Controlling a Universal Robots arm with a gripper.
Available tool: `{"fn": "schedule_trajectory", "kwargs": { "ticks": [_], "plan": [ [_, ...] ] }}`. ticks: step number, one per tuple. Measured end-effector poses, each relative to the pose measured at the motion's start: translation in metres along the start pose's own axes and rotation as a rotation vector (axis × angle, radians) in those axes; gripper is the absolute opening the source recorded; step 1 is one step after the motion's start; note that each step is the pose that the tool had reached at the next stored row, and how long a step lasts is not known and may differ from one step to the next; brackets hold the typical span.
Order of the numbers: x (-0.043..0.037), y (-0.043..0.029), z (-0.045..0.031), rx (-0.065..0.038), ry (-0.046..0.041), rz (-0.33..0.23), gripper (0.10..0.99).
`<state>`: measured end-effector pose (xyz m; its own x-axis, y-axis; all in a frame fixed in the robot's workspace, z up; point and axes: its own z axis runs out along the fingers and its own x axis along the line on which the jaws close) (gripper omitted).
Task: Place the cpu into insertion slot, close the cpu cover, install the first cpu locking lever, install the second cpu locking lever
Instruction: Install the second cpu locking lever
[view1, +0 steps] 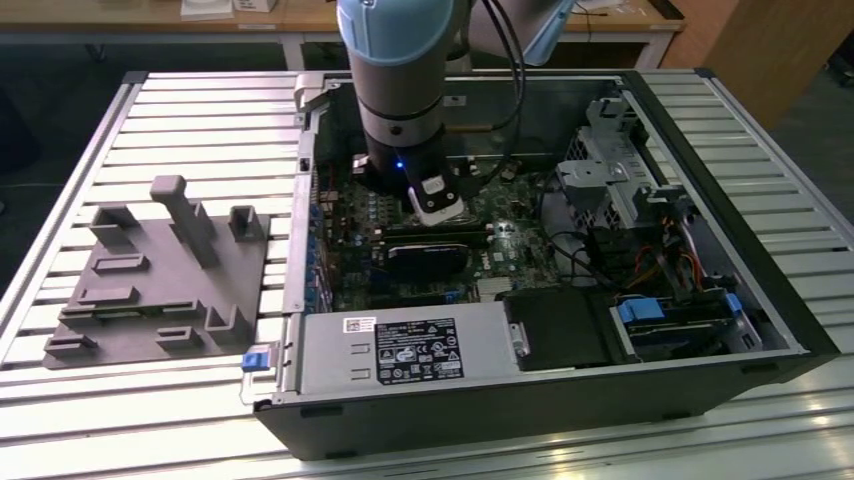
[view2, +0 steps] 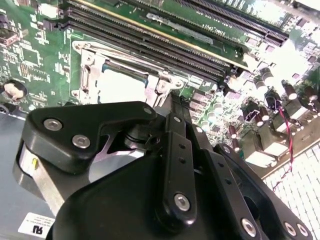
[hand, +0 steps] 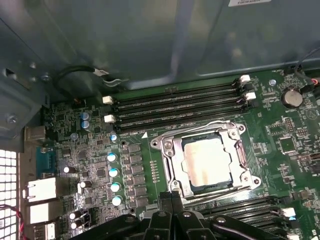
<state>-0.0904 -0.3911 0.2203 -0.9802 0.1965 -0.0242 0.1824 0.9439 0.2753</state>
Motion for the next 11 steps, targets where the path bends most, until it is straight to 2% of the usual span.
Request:
{"fn": "schedule_trajectory", "kwargs": {
  "ticks": [3, 5, 8, 11],
  "plan": [
    [0.0, 0.0, -0.0001, 0.0, 0.0, 0.0, 0.106],
    [0.0001, 0.0004, -0.0001, 0.004, -0.0006, 0.0, 0.106],
    [-0.0007, 0.0016, 0.0003, 0.023, -0.0042, -0.002, 0.106],
    [-0.0016, 0.0046, 0.0014, 0.05, -0.0092, -0.004, 0.106]
  ]
}}
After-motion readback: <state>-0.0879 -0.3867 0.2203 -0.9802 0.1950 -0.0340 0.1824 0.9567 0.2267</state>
